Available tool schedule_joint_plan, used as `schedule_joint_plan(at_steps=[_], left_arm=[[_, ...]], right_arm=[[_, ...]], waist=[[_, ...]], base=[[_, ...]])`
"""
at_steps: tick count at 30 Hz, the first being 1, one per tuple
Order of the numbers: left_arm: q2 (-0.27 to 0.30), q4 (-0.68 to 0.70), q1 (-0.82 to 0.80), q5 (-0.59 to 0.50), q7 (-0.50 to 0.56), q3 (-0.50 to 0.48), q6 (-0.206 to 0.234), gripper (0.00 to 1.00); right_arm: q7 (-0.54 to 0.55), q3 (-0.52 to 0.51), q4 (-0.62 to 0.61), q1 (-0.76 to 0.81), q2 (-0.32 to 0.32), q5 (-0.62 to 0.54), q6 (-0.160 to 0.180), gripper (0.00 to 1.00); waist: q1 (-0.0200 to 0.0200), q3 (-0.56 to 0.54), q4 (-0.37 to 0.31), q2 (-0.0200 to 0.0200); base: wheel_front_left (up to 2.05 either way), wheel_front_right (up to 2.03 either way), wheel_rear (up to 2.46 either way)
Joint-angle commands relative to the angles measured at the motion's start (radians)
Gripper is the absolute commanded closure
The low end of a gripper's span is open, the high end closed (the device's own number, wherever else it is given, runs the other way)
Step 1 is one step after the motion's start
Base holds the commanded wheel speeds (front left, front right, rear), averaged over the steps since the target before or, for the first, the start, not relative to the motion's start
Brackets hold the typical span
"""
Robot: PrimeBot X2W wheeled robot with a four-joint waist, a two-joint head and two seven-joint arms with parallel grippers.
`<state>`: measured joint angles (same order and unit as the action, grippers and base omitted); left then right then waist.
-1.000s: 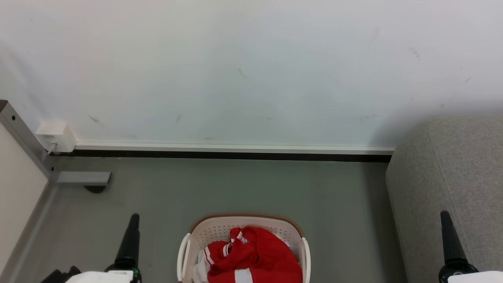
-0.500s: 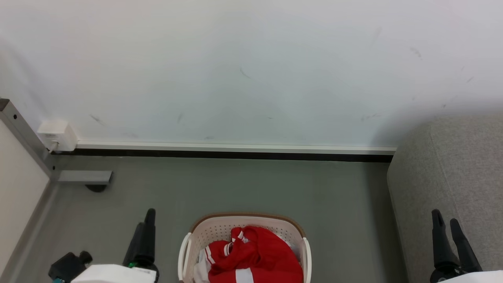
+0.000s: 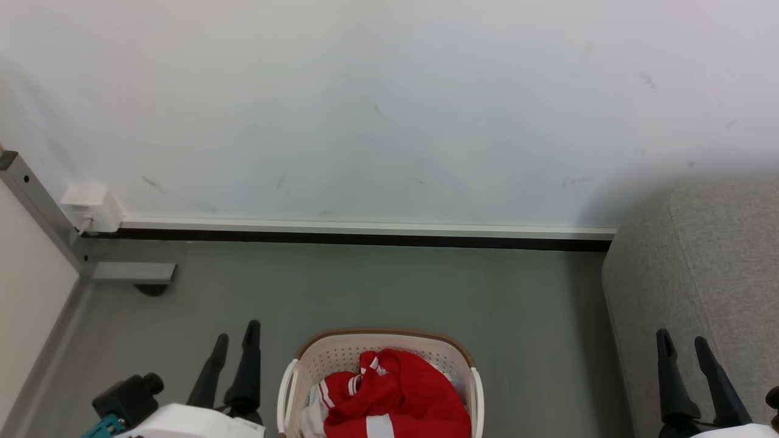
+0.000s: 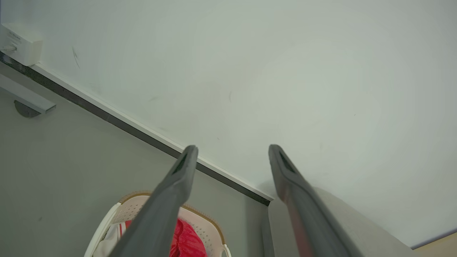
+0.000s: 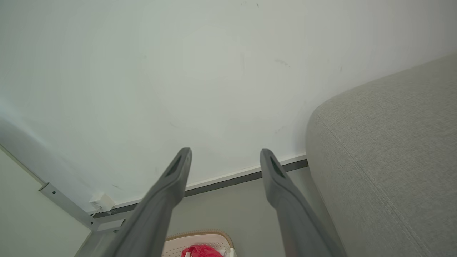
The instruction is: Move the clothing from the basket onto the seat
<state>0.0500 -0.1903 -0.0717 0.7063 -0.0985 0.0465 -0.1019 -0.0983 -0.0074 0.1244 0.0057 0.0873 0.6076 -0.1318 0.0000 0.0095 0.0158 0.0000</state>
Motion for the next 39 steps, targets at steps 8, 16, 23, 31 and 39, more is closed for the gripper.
schedule_joint_plan(at_steps=[8, 16, 23, 31, 39], left_arm=[[0.031, -0.004, 0.000, -0.147, -0.032, 0.019, 0.027, 0.00], [0.050, -0.016, 0.001, -0.235, -0.054, 0.029, 0.049, 0.00], [0.058, -0.009, 0.002, -0.300, -0.072, 0.038, 0.056, 0.00], [0.064, -0.005, 0.008, -0.372, -0.092, 0.044, 0.057, 0.00], [0.067, -0.027, 0.011, -0.437, -0.108, 0.046, 0.049, 0.00]], right_arm=[[-0.032, 0.011, -0.022, 0.004, 0.018, -0.127, 0.001, 0.00], [-0.054, 0.012, -0.013, 0.011, 0.019, -0.218, 0.001, 0.00], [-0.073, 0.006, -0.013, 0.019, 0.015, -0.294, 0.001, 0.00], [-0.092, -0.018, -0.008, 0.033, 0.001, -0.355, 0.001, 0.00], [-0.108, -0.044, 0.001, 0.047, -0.009, -0.418, 0.002, 0.00]], waist=[[0.0000, -0.001, 0.003, 0.0000], [0.0000, -0.003, 0.006, 0.0000], [0.0000, -0.002, 0.007, 0.0000], [0.0000, 0.000, 0.007, 0.0000], [0.0000, 0.002, 0.008, 0.0000]], base=[[0.00, 0.00, 0.00], [0.00, 0.00, 0.00], [0.00, 0.00, 0.00], [0.00, 0.00, 0.00], [0.00, 0.00, 0.00]])
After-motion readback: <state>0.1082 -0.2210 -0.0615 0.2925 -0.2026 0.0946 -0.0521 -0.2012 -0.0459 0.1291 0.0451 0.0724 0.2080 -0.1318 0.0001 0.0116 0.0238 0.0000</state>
